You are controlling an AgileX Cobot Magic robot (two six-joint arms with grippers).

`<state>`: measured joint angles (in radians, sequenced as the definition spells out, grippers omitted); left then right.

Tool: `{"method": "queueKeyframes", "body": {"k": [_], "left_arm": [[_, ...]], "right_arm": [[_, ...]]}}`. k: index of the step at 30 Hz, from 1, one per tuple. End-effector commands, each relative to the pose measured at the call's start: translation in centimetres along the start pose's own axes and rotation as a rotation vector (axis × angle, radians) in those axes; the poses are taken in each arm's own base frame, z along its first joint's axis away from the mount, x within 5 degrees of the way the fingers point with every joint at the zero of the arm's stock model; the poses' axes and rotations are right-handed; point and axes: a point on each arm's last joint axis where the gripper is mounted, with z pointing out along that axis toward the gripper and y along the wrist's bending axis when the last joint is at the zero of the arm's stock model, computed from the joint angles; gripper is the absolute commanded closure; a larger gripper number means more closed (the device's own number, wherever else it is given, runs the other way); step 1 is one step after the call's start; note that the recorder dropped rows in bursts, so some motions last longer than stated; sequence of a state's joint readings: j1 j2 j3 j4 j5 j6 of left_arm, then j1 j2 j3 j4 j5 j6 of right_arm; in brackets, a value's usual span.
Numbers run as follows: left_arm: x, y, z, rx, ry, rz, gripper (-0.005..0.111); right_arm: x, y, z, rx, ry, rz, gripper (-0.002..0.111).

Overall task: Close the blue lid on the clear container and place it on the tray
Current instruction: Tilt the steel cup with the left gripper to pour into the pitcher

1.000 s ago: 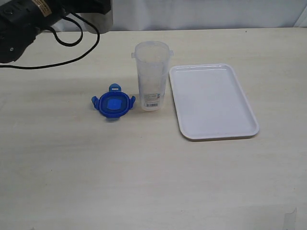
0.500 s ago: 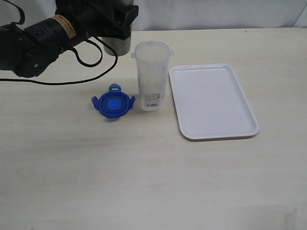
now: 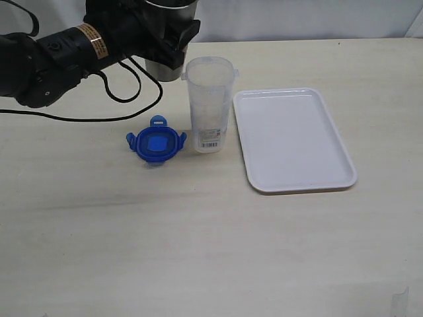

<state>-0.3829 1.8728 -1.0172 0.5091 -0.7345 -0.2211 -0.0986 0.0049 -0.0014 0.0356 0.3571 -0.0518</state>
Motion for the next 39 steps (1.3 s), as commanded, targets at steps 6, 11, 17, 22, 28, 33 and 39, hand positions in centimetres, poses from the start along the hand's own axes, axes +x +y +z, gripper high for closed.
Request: {"method": "queueKeyframes", "body": {"k": [6,11,17,22,28,33,39], "left_arm": [[-1.95,0.08,0.01,-0.002,-0.119,0.145,0.107],[-1.94,0.09,0.02,-0.007,-0.117,0.215,0.107],[-1.75,0.13,0.04,-0.015,-0.096,0.333,0.107],[-1.72,0.14,0.04,-0.019,-0.091,0.414,0.107],[-1.72,0.14,0.04,-0.022,-0.091,0.492,0.107],[-1.72,0.14,0.04,-0.024,-0.091,0.531,0.107],[-1.72,0.14,0.04,-0.026,-0.09,0.57,0.107]], "right_arm": [[-0.07,-0.01,-0.02,0.003,-0.014,-0.003,0.104],[-0.07,-0.01,-0.02,0.003,-0.014,-0.003,0.104],[-0.07,-0.01,-0.02,0.003,-0.014,-0.003,0.104],[-0.07,-0.01,-0.02,0.003,-0.014,-0.003,0.104],[-0.07,-0.01,-0.02,0.003,-0.014,-0.003,0.104],[-0.07,-0.01,-0.02,0.003,-0.014,-0.003,0.104],[-0.07,-0.01,-0.02,0.003,-0.014,-0.003,0.104]]}}
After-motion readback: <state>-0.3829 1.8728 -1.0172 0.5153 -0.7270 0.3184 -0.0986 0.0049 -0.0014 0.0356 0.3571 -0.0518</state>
